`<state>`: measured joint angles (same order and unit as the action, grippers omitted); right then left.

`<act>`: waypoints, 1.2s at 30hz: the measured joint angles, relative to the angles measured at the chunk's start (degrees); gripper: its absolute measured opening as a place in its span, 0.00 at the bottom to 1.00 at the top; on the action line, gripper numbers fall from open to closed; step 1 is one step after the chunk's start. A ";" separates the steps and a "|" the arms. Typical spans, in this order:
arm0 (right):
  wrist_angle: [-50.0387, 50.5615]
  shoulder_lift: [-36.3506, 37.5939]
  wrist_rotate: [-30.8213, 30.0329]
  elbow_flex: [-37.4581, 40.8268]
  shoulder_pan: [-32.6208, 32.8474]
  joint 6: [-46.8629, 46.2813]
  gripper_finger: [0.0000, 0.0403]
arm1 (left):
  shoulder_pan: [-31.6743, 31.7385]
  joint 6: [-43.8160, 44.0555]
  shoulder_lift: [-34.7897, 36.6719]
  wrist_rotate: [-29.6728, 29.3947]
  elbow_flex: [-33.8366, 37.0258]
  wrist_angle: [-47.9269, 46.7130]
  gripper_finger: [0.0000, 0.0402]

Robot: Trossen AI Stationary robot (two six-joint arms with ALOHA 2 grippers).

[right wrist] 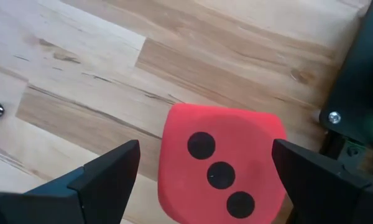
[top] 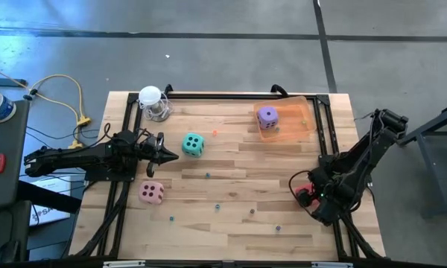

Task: Pick & Place Dice
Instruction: Put the large red die into the the orange bin

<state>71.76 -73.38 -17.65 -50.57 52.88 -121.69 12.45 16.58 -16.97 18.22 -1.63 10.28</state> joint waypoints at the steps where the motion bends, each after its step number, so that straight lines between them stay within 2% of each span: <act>1: -0.01 0.00 -0.33 0.00 -0.01 0.00 0.89 | 0.00 0.02 -0.02 0.00 0.02 0.00 0.01; 11: -0.11 0.00 -0.33 0.00 -0.02 -1.55 0.89 | 0.00 0.00 -0.01 0.00 0.01 0.00 0.01; 18: -0.68 0.00 3.22 0.00 -0.02 -1.55 0.89 | 0.00 -0.02 0.00 0.00 0.00 -0.02 0.01; 32: 0.05 0.00 3.33 -0.02 -0.02 -0.20 0.89 | 0.00 -0.04 -0.02 0.00 0.01 -1.49 0.01; 36: 0.10 0.00 7.42 -0.02 0.00 -0.17 0.89 | 0.00 0.25 0.00 0.00 0.00 -1.44 0.01</act>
<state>71.85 -73.38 -10.23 -50.59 52.88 -121.86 12.45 16.83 -16.97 18.22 -1.62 8.85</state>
